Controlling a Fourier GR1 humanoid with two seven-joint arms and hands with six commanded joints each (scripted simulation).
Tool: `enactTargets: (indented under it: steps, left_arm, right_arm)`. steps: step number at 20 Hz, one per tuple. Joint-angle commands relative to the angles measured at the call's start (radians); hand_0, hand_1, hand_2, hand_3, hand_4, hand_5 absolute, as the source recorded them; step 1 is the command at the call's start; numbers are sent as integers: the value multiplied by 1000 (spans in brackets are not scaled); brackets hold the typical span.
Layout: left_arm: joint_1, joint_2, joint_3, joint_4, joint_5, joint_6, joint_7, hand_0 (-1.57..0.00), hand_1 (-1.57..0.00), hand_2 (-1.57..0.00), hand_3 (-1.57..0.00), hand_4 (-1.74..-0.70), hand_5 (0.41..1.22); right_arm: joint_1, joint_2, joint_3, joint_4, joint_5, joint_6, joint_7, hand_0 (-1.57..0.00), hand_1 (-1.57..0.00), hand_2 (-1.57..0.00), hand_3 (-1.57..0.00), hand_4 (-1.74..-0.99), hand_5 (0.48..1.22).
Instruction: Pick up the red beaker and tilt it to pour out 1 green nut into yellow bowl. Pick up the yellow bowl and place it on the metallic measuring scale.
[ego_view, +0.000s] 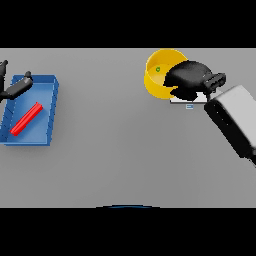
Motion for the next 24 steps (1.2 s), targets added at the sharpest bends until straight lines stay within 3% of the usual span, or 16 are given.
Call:
enactTargets:
  steps: [1, 9, 15, 21, 24]
  left_arm:
    - [-10, -2, -4, -4, -4, 0, 18, 1, 1, 1, 1, -804, 735]
    - [8, 28, 8, -33, 12, -2, 58, 1, 1, 1, 1, -829, 774]
    - [4, 22, 2, -39, 5, 5, 74, 1, 1, 1, 1, -814, 757]
    - [2, 17, 4, -30, 6, 5, 61, 1, 1, 1, 1, -796, 729]
    - [1, 16, -1, -47, 6, 8, 77, 1, 1, 1, 1, -806, 734]
  right_arm:
    - [-3, -5, -4, 29, 1, -16, -11, -1571, -1571, -1570, -1239, -1720, 1221]
    - [-53, -19, -38, 311, -4, -132, -57, -1571, -1571, -1571, -1168, -1720, 1221]
    - [-83, 9, -28, 521, 20, -234, -111, -1571, -1566, -1571, -1360, -1724, 1221]
    - [-103, 73, -17, 649, 26, -304, -103, -1571, -1499, -1565, -1500, -1727, 1221]
    - [-125, 71, -20, 702, 22, -322, -132, -1571, -1462, -1568, -1496, -1724, 1221]
